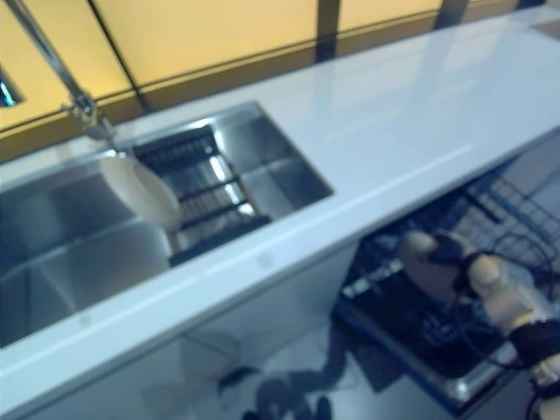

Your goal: Take plates into dishwasher

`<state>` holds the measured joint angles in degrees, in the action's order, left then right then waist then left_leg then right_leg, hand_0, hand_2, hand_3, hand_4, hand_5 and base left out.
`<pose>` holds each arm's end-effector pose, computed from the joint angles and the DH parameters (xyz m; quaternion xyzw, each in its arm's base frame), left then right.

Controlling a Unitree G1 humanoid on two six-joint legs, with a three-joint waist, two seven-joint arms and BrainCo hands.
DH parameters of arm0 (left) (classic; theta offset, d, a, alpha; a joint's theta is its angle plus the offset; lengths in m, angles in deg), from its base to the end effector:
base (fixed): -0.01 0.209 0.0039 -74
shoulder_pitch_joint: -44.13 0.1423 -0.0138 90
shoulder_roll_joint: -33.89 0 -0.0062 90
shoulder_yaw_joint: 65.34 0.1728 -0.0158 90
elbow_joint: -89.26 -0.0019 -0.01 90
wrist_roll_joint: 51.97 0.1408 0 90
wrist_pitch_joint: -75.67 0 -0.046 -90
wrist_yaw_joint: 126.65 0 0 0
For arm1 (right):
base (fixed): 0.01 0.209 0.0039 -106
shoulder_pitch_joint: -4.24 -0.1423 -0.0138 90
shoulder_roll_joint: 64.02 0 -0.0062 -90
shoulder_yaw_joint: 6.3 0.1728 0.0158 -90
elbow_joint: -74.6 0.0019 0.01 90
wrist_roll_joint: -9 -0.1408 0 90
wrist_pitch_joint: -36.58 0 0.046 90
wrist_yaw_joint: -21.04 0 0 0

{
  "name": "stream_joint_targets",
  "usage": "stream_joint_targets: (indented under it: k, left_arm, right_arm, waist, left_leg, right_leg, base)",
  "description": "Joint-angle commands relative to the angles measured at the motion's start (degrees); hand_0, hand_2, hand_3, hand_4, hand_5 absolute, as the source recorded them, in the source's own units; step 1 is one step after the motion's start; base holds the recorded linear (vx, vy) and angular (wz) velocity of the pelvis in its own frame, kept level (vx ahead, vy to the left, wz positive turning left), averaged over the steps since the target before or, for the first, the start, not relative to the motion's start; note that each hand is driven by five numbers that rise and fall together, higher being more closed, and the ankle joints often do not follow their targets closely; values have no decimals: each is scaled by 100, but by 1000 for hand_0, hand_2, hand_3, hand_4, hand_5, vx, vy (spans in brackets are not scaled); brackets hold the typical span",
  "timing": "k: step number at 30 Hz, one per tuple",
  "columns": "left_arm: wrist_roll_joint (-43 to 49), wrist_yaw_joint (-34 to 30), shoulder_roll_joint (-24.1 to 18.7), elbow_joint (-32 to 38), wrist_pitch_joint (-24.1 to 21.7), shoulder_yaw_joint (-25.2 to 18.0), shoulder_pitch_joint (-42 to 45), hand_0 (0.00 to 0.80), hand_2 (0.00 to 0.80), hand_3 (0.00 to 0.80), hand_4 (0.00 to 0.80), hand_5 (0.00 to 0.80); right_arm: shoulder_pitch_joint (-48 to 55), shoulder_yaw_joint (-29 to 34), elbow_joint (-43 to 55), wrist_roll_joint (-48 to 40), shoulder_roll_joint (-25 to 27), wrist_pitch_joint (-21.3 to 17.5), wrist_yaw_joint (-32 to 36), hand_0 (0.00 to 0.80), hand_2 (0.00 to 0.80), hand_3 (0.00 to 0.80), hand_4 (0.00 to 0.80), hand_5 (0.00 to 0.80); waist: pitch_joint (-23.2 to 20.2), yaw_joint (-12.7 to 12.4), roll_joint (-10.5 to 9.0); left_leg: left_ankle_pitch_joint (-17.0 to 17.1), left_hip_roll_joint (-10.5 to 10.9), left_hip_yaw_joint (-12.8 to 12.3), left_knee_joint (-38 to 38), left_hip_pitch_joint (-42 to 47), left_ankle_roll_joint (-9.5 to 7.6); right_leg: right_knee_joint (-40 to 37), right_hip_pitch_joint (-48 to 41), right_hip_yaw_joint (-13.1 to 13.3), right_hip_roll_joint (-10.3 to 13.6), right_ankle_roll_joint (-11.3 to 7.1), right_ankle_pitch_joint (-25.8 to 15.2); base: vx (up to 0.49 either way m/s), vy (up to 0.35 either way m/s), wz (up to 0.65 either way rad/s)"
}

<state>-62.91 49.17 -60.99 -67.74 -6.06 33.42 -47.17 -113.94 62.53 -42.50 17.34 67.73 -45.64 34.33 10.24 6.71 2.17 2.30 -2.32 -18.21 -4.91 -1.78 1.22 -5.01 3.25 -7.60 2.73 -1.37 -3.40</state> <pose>0.0848 0.2611 -0.0926 0.0863 0.5994 0.0674 0.7929 0.2676 -0.3122 0.1470 -0.5559 0.1767 0.0410 0.8112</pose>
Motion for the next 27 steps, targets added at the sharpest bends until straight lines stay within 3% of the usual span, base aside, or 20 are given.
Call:
stream_joint_targets:
  k: [1,14,27]
  left_arm:
    - [-259,22,-24,-171,32,357,-299,0,0,0,0,0]
    - [-316,-67,32,-162,-5,482,-387,0,0,0,0,0]
    - [-303,-118,45,-161,-7,534,-468,0,0,0,0,0]
  right_arm:
    - [-725,-212,-375,184,-139,-47,-195,800,800,800,800,800]
    - [-860,-444,-1181,484,-287,-146,-161,800,800,800,800,800]
    - [-858,-417,-1568,503,-399,-56,-188,800,800,800,800,800]
  waist:
    - [11,-131,3]
    - [82,-201,183]
    - [132,-249,218]
  left_leg:
    - [-493,17,207,-9,152,76]
    - [-468,63,230,-9,130,79]
    - [-458,78,282,-9,88,71]
  right_leg:
    - [1,125,-41,234,-514,92]
    - [1,141,-95,305,-507,92]
    - [1,168,-127,320,-501,94]
  base:
    - [0,0,0]
    - [-4,4,3]
    - [2,1,2]
